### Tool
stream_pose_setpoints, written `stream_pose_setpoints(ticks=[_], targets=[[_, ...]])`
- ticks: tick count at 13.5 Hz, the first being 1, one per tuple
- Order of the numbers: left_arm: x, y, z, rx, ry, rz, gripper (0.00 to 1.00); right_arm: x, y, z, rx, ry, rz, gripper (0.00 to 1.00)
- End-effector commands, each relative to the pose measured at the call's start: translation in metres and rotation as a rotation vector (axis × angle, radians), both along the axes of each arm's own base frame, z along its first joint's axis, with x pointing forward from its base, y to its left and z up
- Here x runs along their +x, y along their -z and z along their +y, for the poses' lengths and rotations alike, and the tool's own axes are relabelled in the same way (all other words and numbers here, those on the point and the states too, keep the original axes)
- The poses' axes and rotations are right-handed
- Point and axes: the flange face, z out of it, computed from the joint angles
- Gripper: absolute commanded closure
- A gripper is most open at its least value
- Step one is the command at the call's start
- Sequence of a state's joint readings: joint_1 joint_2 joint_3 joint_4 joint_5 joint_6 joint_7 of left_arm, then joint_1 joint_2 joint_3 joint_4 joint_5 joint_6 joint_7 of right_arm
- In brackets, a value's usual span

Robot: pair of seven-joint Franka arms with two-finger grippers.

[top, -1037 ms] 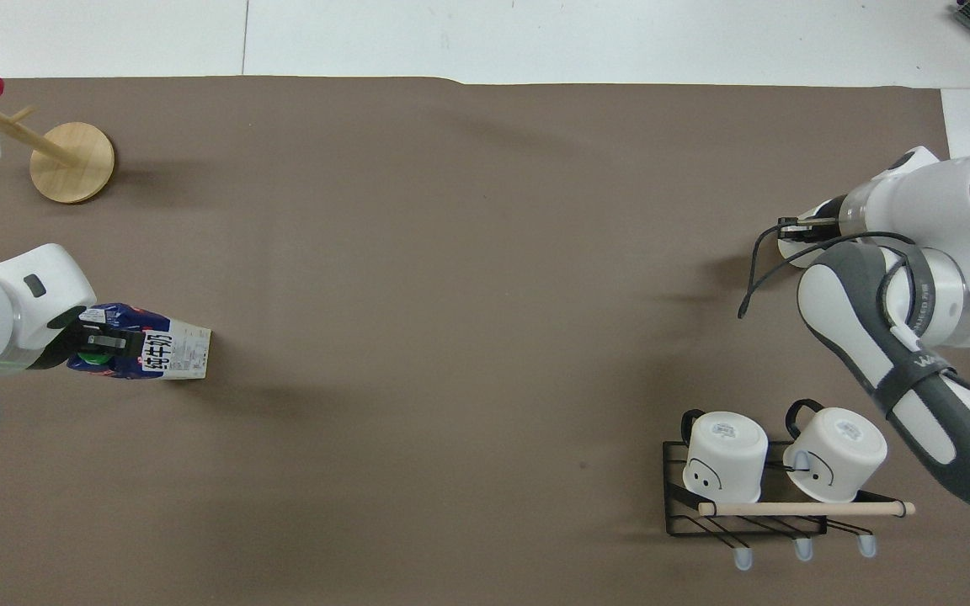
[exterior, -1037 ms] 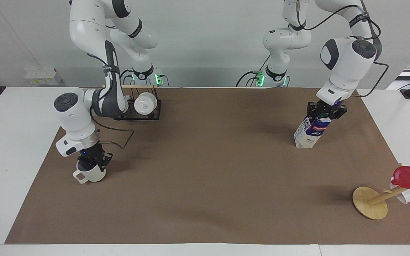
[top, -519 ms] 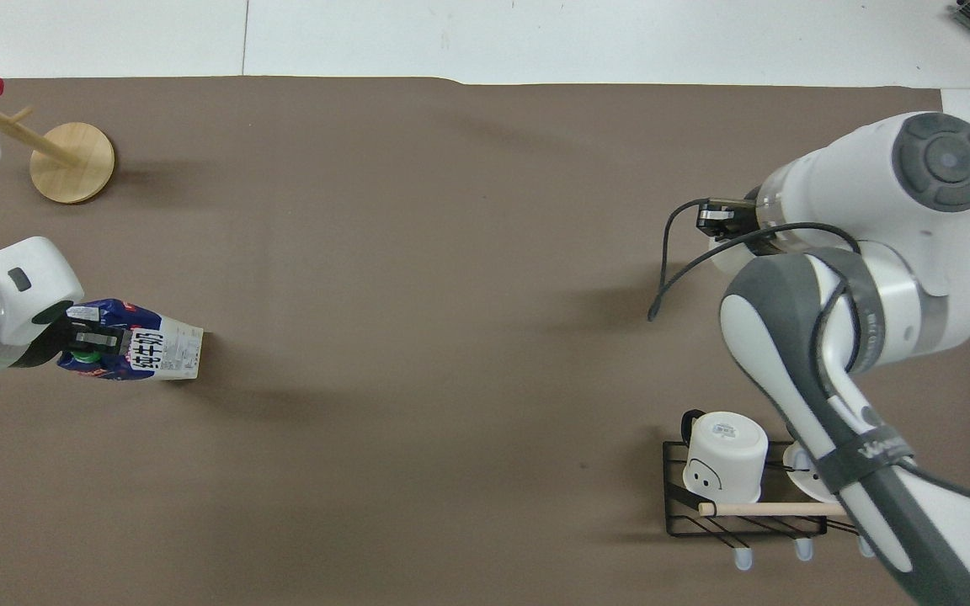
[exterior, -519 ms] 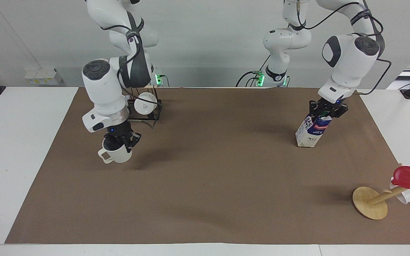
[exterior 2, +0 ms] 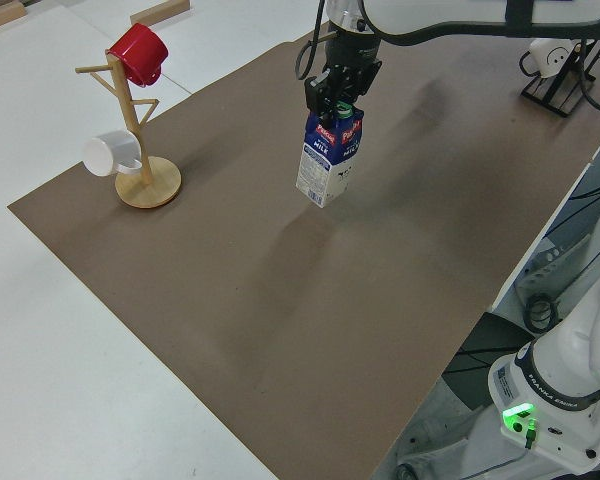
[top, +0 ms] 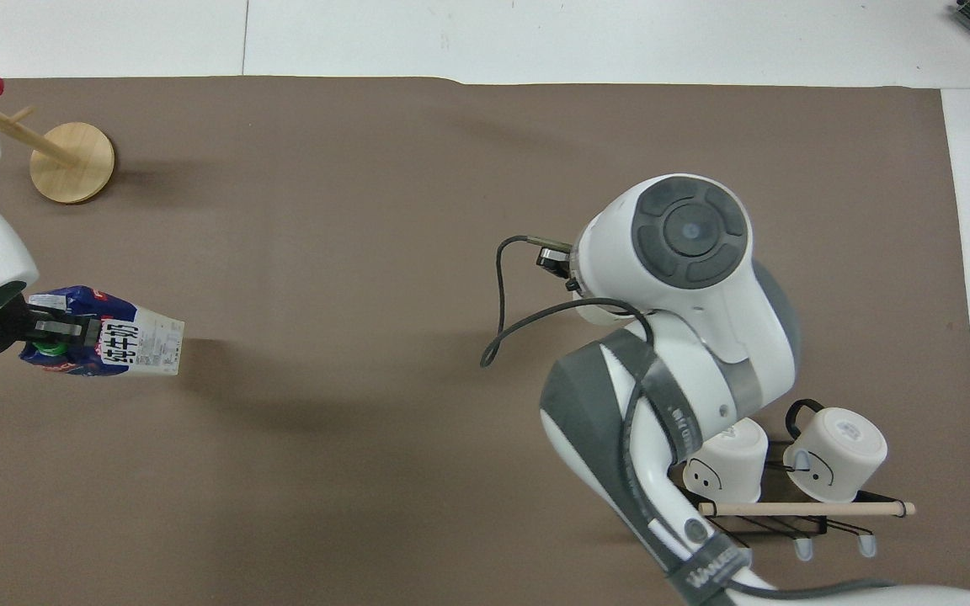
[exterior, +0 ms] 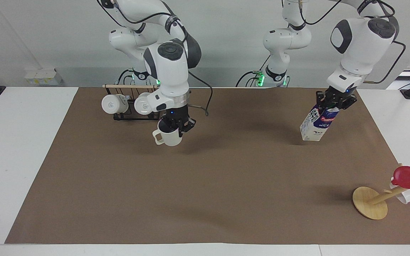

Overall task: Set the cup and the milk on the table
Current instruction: 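Carry the mug toward the table center while the left gripper lifts the carton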

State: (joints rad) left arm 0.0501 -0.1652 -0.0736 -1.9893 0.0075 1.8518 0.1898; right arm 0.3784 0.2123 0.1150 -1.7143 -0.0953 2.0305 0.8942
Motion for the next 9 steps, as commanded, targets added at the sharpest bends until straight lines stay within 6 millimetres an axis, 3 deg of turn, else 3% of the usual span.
stream_pose_setpoints(ticks=[1, 4, 6, 9], targets=[[-0.002, -0.032, -0.005, 0.006, -0.033, 0.014, 0.61, -0.023, -0.001, 0.05, 0.015, 0.057, 0.003, 1.0], [-0.003, -0.045, -0.02, -0.012, -0.097, 0.01, 0.61, -0.047, 0.012, 0.093, 0.025, 0.107, 0.017, 1.0], [-0.003, -0.045, -0.028, -0.018, -0.123, 0.01, 0.61, -0.052, 0.02, 0.111, 0.047, 0.159, 0.011, 1.0], [-0.004, -0.046, -0.044, -0.039, -0.17, 0.004, 0.61, -0.053, 0.043, 0.169, 0.075, 0.231, 0.016, 1.0]])
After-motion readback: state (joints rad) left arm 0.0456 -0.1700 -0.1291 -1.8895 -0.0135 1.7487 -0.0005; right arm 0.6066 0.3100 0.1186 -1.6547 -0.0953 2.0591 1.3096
